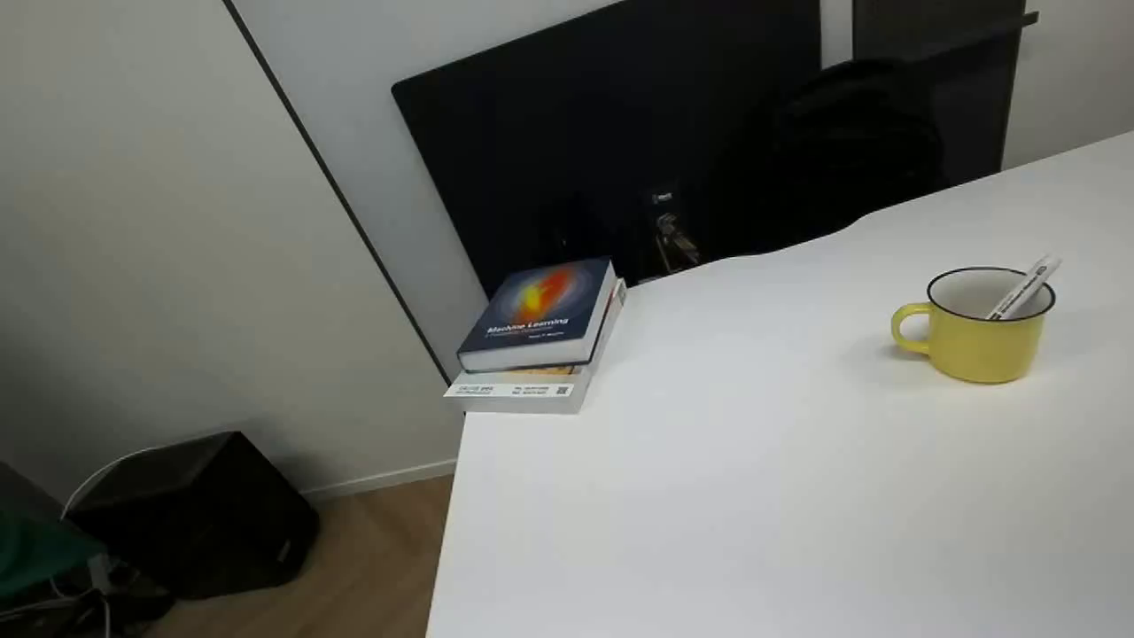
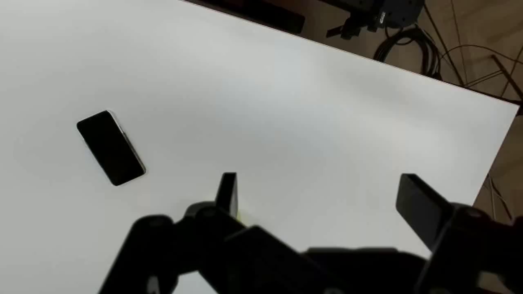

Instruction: Remove the blue marker from the yellow mug

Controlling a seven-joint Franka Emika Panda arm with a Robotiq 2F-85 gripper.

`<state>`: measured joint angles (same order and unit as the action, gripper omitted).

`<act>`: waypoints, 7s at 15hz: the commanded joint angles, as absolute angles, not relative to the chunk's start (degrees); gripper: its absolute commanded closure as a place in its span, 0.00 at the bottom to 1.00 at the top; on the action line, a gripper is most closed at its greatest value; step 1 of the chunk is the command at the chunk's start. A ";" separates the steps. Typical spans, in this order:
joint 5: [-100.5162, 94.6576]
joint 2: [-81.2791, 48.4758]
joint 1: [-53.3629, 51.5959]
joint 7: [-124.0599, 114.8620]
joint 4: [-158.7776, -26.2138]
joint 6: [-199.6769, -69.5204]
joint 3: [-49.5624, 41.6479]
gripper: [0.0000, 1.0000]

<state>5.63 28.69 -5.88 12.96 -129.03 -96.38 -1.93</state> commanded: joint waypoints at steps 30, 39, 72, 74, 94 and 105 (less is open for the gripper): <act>5.65 25.19 -2.21 16.61 -128.77 -98.97 -5.67 0.00; 7.22 10.77 3.46 22.51 -123.33 -111.73 -12.27 0.00; 9.76 -10.52 8.32 23.30 -107.67 -118.68 -6.70 0.00; 10.14 -10.93 8.20 25.45 -109.09 -123.95 -5.81 0.00; 22.41 -34.99 14.03 33.57 -96.24 -123.66 4.77 0.00; 26.81 -42.20 14.73 34.19 -90.21 -124.07 9.16 0.00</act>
